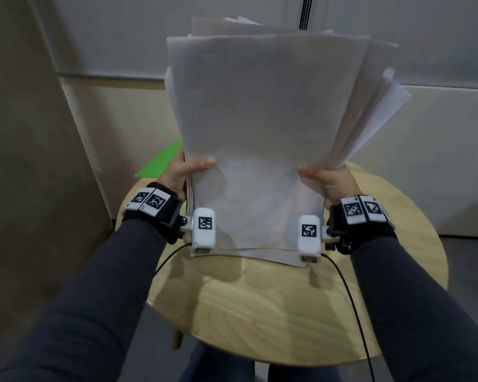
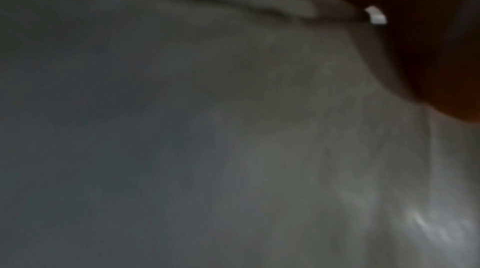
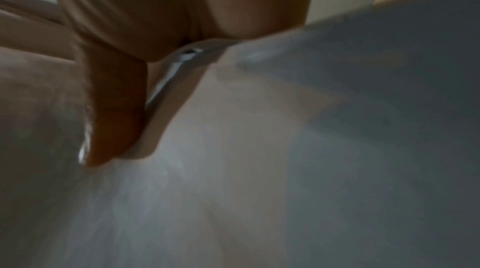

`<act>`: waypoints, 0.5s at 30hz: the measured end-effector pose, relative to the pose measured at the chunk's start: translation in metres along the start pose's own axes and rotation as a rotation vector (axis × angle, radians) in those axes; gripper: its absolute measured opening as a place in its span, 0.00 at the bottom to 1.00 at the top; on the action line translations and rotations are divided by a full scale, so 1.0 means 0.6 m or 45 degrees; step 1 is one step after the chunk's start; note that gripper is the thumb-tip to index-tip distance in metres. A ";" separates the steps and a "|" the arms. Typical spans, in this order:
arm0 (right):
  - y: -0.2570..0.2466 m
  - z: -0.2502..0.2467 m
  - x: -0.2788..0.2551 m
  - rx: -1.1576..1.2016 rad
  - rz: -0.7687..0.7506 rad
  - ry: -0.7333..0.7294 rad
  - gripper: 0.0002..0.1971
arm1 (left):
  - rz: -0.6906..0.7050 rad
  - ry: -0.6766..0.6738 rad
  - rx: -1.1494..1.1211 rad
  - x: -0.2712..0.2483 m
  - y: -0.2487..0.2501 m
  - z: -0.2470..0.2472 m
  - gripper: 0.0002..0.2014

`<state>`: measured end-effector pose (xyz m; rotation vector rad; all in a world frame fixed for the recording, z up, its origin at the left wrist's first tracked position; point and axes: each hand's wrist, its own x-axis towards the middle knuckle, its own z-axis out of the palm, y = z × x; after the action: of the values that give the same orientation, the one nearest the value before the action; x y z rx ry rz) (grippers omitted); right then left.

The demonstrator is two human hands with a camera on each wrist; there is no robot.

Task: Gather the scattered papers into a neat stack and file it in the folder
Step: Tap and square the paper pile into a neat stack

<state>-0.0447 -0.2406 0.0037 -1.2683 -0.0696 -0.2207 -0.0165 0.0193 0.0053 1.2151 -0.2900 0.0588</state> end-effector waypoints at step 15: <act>-0.004 0.009 0.010 0.019 -0.121 -0.031 0.25 | -0.001 0.119 0.799 0.004 -0.034 -0.078 0.22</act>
<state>-0.0389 -0.2371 0.0084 -1.2543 -0.1525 -0.2862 -0.0016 0.0555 -0.0276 1.8288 -0.1923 0.2174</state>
